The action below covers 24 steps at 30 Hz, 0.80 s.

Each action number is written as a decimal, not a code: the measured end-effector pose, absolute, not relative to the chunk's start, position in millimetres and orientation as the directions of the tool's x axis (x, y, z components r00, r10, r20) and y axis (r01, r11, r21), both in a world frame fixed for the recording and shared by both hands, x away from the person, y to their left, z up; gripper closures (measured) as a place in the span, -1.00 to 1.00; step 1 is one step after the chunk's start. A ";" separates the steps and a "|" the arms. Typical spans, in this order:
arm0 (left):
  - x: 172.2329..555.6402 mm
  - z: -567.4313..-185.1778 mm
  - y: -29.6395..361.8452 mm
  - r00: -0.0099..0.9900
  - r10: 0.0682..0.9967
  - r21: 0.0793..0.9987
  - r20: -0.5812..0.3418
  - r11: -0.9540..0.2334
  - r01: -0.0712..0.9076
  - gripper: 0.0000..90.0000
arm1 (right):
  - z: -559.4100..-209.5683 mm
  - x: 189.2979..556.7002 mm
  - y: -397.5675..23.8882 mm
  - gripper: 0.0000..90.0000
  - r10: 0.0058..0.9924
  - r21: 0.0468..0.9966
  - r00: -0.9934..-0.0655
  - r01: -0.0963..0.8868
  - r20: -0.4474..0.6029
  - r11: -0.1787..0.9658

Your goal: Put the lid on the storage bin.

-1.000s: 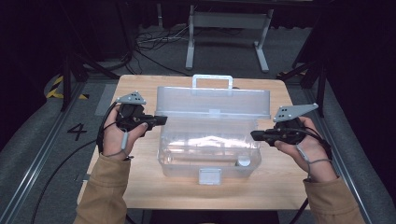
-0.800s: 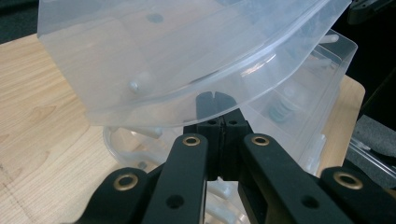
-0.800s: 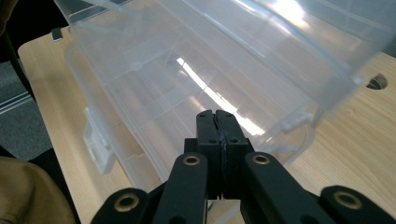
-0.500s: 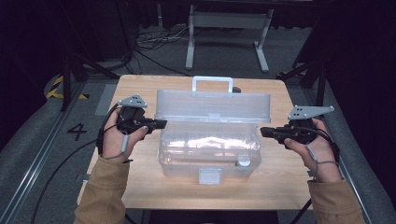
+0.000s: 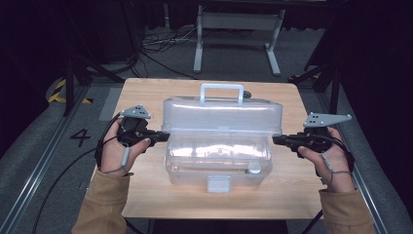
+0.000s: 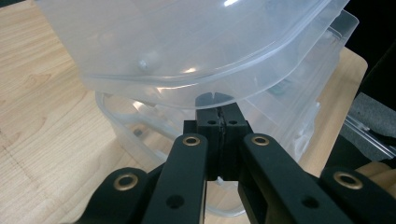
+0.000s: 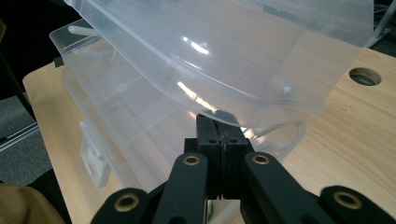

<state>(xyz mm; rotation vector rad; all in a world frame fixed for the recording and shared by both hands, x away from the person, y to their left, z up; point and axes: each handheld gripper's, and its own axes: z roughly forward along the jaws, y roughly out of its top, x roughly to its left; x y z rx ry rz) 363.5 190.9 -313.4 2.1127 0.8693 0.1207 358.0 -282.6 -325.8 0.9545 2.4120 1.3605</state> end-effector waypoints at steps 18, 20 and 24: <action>355.7 -314.6 189.3 0.761 0.620 0.649 -0.191 -0.502 0.572 1.00 | -333.5 348.6 -281.2 1.00 0.633 0.783 -0.760 0.481 0.148 0.394; 355.5 -315.7 188.6 0.764 0.615 0.636 -0.192 -0.515 0.574 1.00 | -334.0 347.3 -280.8 1.00 0.633 0.773 -0.760 0.487 0.146 0.406; 355.3 -317.7 188.5 0.768 0.609 0.619 -0.198 -0.530 0.580 1.00 | -334.1 346.3 -280.1 1.00 0.626 0.745 -0.767 0.499 0.142 0.442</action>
